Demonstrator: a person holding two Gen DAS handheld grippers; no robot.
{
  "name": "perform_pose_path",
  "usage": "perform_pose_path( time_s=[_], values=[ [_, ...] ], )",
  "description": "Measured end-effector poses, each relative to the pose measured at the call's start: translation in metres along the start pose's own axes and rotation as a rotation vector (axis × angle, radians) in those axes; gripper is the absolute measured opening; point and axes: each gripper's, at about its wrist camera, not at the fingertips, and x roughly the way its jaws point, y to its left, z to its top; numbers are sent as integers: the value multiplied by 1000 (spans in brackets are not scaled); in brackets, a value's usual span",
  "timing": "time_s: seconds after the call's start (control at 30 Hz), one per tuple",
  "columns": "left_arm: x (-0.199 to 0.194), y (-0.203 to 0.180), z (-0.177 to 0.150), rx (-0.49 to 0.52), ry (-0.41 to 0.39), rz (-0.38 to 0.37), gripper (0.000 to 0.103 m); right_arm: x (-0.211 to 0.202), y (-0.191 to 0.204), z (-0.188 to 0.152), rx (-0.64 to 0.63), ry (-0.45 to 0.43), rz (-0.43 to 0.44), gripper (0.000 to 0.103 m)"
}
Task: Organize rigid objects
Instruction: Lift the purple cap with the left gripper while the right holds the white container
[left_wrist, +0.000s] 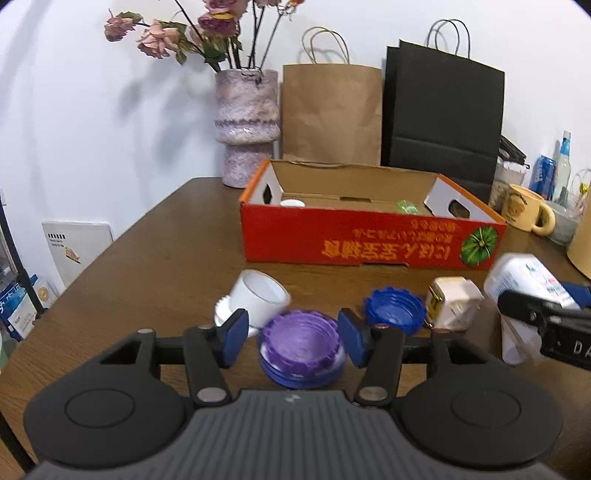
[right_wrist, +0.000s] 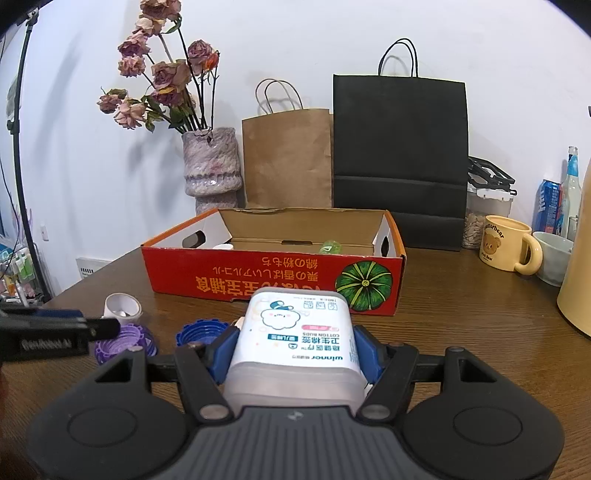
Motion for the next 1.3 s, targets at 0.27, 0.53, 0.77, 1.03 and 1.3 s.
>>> perform_pose_path(
  time_s=[0.27, 0.53, 0.77, 1.03, 1.3],
  values=[
    [11, 3, 24, 25, 99, -19, 45, 0, -2, 0, 6, 3, 3, 65],
    [22, -25, 17, 162, 168, -39, 31, -1, -3, 0, 9, 0, 6, 65],
    [34, -27, 9, 142, 196, -33, 19, -1, -3, 0, 10, -2, 7, 65],
    [41, -24, 7, 132, 213, -27, 18, -2, -3, 1, 6, -2, 10, 65],
    [41, -24, 5, 121, 201, -45, 7, -3, -3, 1, 4, -1, 11, 65]
  ],
)
